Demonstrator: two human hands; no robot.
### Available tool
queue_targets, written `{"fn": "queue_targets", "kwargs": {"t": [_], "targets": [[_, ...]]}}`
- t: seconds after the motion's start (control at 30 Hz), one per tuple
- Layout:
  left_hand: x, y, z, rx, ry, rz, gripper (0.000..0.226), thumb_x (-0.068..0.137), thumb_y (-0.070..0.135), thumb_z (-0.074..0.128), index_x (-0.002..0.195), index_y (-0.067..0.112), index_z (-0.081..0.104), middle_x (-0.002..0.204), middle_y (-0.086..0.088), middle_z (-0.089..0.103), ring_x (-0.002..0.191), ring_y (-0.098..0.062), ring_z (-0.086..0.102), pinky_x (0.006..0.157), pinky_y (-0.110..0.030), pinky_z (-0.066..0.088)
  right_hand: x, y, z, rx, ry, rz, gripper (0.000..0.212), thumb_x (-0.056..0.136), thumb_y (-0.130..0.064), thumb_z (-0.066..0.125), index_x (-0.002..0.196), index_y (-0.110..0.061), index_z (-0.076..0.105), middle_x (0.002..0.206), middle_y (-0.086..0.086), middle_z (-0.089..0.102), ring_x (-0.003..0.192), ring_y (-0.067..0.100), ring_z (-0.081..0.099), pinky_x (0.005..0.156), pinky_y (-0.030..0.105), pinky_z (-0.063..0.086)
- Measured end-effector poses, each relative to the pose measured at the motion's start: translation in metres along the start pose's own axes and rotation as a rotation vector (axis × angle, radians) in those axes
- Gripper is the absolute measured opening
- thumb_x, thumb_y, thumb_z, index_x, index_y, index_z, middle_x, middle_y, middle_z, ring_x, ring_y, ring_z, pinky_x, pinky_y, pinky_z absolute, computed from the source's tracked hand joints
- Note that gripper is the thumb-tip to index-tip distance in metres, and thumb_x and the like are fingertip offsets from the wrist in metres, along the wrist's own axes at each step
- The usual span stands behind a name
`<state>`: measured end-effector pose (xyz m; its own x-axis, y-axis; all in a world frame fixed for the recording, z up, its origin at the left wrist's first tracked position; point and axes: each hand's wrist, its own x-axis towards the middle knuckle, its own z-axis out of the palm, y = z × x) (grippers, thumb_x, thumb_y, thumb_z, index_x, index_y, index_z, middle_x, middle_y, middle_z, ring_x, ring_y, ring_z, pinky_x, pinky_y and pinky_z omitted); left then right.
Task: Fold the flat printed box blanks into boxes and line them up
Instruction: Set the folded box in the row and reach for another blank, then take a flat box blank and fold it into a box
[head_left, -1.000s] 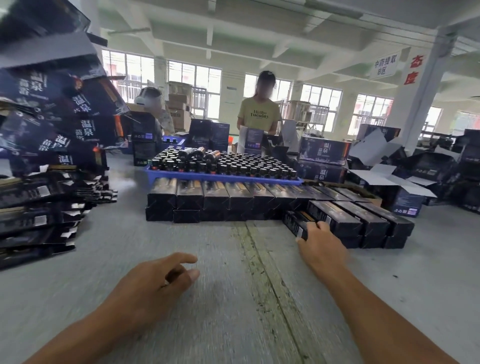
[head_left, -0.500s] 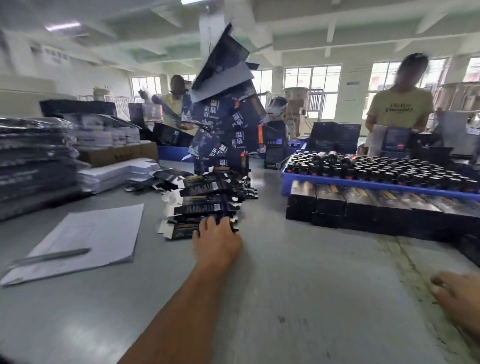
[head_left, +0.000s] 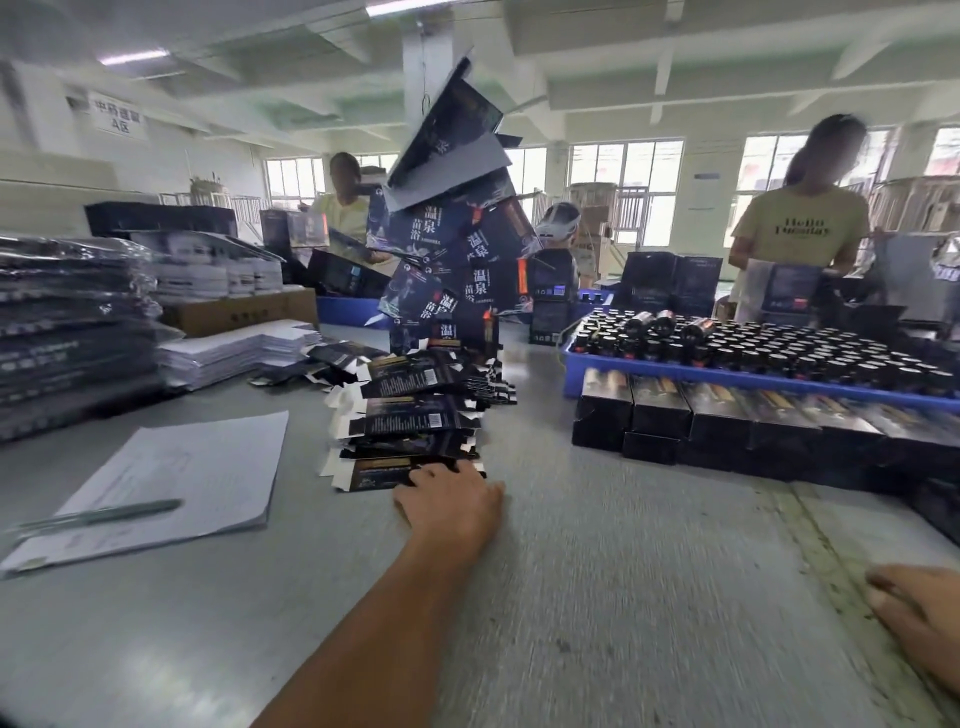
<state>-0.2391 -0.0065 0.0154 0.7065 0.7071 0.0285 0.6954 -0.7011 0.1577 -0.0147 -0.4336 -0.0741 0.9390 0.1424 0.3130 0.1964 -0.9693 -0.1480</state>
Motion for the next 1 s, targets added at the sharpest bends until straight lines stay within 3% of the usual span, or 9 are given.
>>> {"fn": "queue_targets", "kwargs": {"t": [0.13,0.23,0.33,0.4,0.43,0.5,0.57,0.77,1.0], "targets": [[-0.030,0.034,-0.006,0.080,0.041,0.295,0.055,0.099,0.058,0.034,0.124,0.017,0.060,0.123,-0.011,0.055,0.111,-0.029,0.049,0.095,-0.048,0.036,-0.008,-0.004,-0.018,-0.015,-0.077,-0.069,0.024,0.090,-0.044,0.059,0.105,-0.032,0.073,0.110,0.000,0.074,0.104,0.028,0.067,0.094,0.045,0.051],[-0.055,0.063,-0.002,0.089,0.036,0.541,0.049,0.099,0.055,0.043,0.126,0.020,0.062,0.120,-0.009,0.056,0.110,-0.029,0.051,0.089,-0.045,0.039,-0.026,-0.023,-0.050,-0.033,-0.098,-0.148,0.025,0.091,-0.053,0.045,0.103,-0.044,0.066,0.111,-0.009,0.071,0.105,0.019,0.066,0.093,0.038,0.052],[-0.063,0.073,0.002,0.015,0.058,0.697,0.046,0.097,0.055,0.051,0.130,0.024,0.060,0.124,-0.007,0.055,0.114,-0.029,0.052,0.085,-0.042,0.040,-0.048,-0.050,-0.084,-0.100,-0.098,-0.189,0.030,0.097,-0.052,0.043,0.115,-0.043,0.065,0.123,-0.016,0.068,0.107,0.012,0.064,0.093,0.032,0.052],[-0.056,0.069,0.004,-0.009,0.019,0.700,0.066,0.091,0.067,0.051,0.145,0.030,0.045,0.147,-0.009,0.042,0.135,-0.031,0.038,0.106,-0.048,0.034,-0.055,-0.057,-0.094,-0.100,-0.113,-0.194,0.031,0.100,-0.048,0.042,0.119,-0.039,0.065,0.128,-0.014,0.066,0.112,0.013,0.062,0.097,0.033,0.050],[-0.052,0.064,0.004,-0.001,-0.016,0.675,0.079,0.087,0.075,0.049,0.151,0.032,0.033,0.159,-0.009,0.029,0.146,-0.032,0.025,0.116,-0.051,0.023,-0.057,-0.059,-0.097,-0.090,-0.125,-0.190,0.031,0.101,-0.046,0.042,0.121,-0.036,0.064,0.130,-0.013,0.065,0.115,0.014,0.060,0.100,0.033,0.049],[-0.040,0.054,0.005,0.015,-0.086,0.606,0.101,0.076,0.089,0.043,0.157,0.037,0.014,0.167,-0.007,0.006,0.153,-0.030,0.003,0.121,-0.051,0.004,-0.061,-0.063,-0.101,-0.066,-0.140,-0.192,0.032,0.102,-0.044,0.042,0.122,-0.034,0.065,0.131,-0.010,0.064,0.118,0.017,0.058,0.101,0.035,0.048],[-0.031,0.046,0.006,0.004,-0.136,0.549,0.115,0.066,0.098,0.038,0.158,0.038,0.005,0.168,-0.007,0.002,0.154,-0.029,-0.001,0.122,-0.050,0.001,-0.063,-0.064,-0.102,-0.058,-0.143,-0.196,0.032,0.102,-0.044,0.042,0.121,-0.033,0.065,0.130,-0.008,0.065,0.117,0.019,0.058,0.100,0.036,0.048],[-0.025,0.045,0.005,-0.026,-0.138,0.527,0.118,0.061,0.100,0.042,0.157,0.038,0.011,0.156,-0.004,0.037,0.141,-0.028,0.036,0.116,-0.047,0.025,-0.067,-0.066,-0.105,-0.041,-0.141,-0.204,0.028,0.102,-0.043,0.044,0.118,-0.034,0.065,0.124,-0.006,0.066,0.114,0.021,0.058,0.099,0.037,0.048],[-0.030,0.049,-0.004,-0.094,-0.043,0.593,0.123,0.056,0.099,0.050,0.155,0.038,0.013,0.143,-0.003,0.045,0.127,-0.024,0.045,0.107,-0.043,0.039,-0.077,-0.081,-0.113,0.235,-0.118,-0.210,0.029,0.098,-0.031,0.059,0.125,-0.024,0.066,0.124,-0.003,0.067,0.104,0.012,0.059,0.089,0.028,0.047]]}}
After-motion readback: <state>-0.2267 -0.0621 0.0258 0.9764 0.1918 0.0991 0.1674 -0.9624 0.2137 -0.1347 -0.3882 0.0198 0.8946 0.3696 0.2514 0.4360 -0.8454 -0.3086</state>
